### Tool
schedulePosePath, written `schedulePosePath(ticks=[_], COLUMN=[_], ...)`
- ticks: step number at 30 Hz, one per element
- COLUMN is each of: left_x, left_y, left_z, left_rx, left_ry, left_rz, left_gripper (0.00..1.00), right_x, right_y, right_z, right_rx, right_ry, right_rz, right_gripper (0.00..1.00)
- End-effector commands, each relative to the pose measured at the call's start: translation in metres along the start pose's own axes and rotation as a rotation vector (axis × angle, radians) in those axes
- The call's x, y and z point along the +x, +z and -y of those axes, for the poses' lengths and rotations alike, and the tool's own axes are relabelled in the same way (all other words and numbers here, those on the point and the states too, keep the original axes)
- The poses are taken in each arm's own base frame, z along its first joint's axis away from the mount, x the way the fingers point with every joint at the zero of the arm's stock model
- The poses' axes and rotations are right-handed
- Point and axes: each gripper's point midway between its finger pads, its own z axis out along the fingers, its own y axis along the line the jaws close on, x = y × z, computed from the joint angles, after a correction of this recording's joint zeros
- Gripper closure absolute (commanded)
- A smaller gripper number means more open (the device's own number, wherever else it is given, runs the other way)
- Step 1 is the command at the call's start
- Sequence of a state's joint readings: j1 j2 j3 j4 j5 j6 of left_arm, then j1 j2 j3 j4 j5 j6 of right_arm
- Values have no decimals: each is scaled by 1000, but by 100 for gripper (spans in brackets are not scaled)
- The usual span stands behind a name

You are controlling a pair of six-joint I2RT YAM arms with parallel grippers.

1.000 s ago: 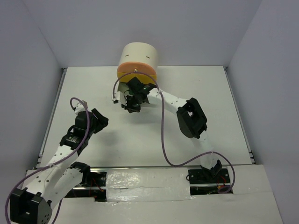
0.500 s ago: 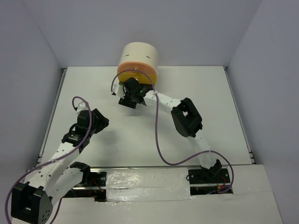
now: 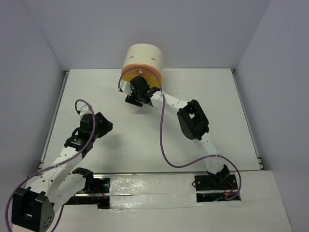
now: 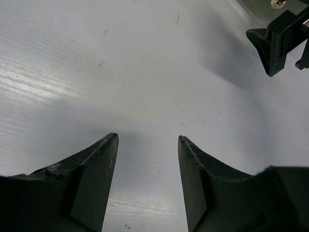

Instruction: Organize the makeup

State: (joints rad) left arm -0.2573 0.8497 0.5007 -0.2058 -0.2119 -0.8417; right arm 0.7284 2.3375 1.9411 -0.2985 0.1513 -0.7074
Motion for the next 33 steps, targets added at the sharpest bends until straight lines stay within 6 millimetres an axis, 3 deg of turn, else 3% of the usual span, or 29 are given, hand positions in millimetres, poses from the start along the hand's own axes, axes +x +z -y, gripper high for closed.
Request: schedulePosePath(ticks=[1,5,9,10,12,13,15,16,19,20,22,23,24,27,29,30,33], left_x=[-15,-15,-17,-18,-20,-21,-25,-26,-36,-41,-49,-55,-59,-71,-80,-83,-88], left_y=[-2,-2,-3,-4,-6,-7,-10,-13,-22,-25,-31,-36,-39,-49,-57,-61,-67], left_z=[14,14,16,16,19,20,26,30,44,48,56,63,66,81,92,98,106], left_rx=[45,45,50,53,68,79,107,131,195,213,247,267,281,331,368,389,412], left_ry=[-16,-17,-17,-15,-8,-2,14,21,53,60,84,90,106,126,138,151,170], left_rz=[39,39,45,48,53,59,73,78,104,119,142,156,168,197,213,214,218], left_gripper=[35,35,35,35,33,31,21,18,5,2,1,1,1,1,1,1,1], right_x=[-1,1,-9,-20,-30,-35,-43,-49,-52,-63,-62,-57,-48,-22,-9,8,30], right_y=[3,-2,-26,-45,-67,-87,-108,-129,-169,-202,-225,-247,-255,-286,-298,-307,-325], right_z=[34,31,0,-17,-29,-31,-31,-26,-14,9,31,56,70,93,90,98,102], right_rx=[97,75,-103,-189,-252,-264,-284,-281,-269,-214,-123,6,69,115,49,62,80], right_ry=[9,1,-26,-39,-37,-12,44,97,178,228,289,340,366,433,488,559,646], right_rz=[20,29,94,160,232,260,292,309,361,415,427,412,396,397,403,390,392], right_gripper=[12,11,11,11,10,8,0,0,0,0,1,0,1,0,0,0,0])
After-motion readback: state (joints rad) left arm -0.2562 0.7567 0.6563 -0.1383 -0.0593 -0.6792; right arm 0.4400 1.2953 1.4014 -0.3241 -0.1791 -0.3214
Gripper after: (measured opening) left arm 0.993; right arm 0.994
